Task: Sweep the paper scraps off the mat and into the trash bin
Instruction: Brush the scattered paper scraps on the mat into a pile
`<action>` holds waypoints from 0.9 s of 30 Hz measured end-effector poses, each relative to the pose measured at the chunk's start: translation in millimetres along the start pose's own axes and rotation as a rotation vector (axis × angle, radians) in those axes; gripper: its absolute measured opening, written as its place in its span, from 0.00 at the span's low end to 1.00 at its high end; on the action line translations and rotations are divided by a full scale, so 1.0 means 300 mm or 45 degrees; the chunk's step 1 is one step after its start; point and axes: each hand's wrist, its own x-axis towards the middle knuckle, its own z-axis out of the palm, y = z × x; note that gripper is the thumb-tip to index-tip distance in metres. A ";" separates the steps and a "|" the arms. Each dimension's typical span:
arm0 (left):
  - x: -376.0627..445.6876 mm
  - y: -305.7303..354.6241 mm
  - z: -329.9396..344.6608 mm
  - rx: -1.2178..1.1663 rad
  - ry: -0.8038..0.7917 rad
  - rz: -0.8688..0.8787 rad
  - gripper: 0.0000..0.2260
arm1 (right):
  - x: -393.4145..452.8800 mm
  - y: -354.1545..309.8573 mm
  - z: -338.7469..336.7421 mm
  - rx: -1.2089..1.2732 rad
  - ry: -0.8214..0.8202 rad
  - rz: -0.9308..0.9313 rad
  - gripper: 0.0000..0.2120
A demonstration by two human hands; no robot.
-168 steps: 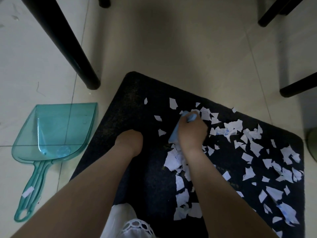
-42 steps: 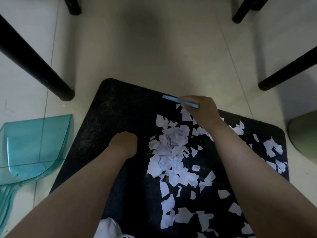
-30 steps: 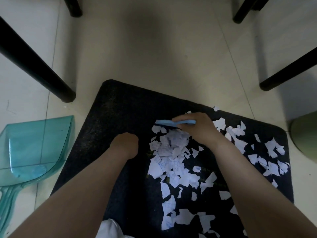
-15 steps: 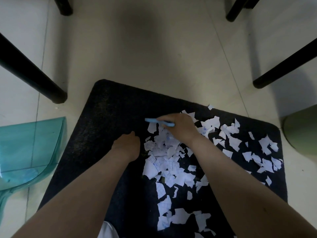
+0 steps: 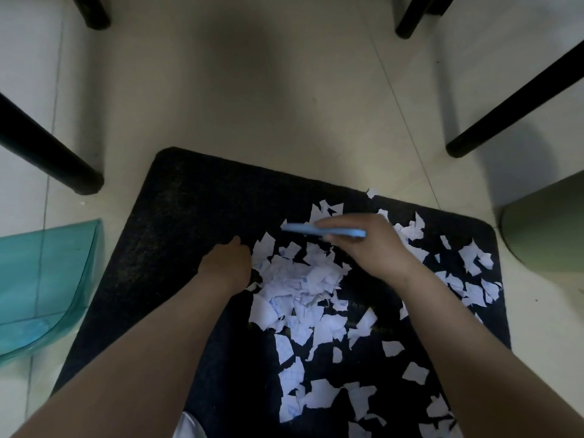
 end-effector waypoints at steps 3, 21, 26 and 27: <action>0.018 0.005 -0.008 0.044 -0.009 0.032 0.18 | 0.086 0.044 -0.025 0.032 0.212 0.041 0.12; 0.008 -0.008 -0.019 0.129 -0.097 0.065 0.24 | 0.034 0.093 -0.019 -0.073 0.065 0.095 0.08; -0.008 -0.002 -0.025 0.142 -0.100 0.057 0.23 | 0.159 0.097 -0.032 -0.059 0.271 0.096 0.09; -0.009 -0.002 -0.026 0.140 -0.103 0.058 0.23 | 0.188 0.106 -0.022 -0.066 0.266 0.112 0.09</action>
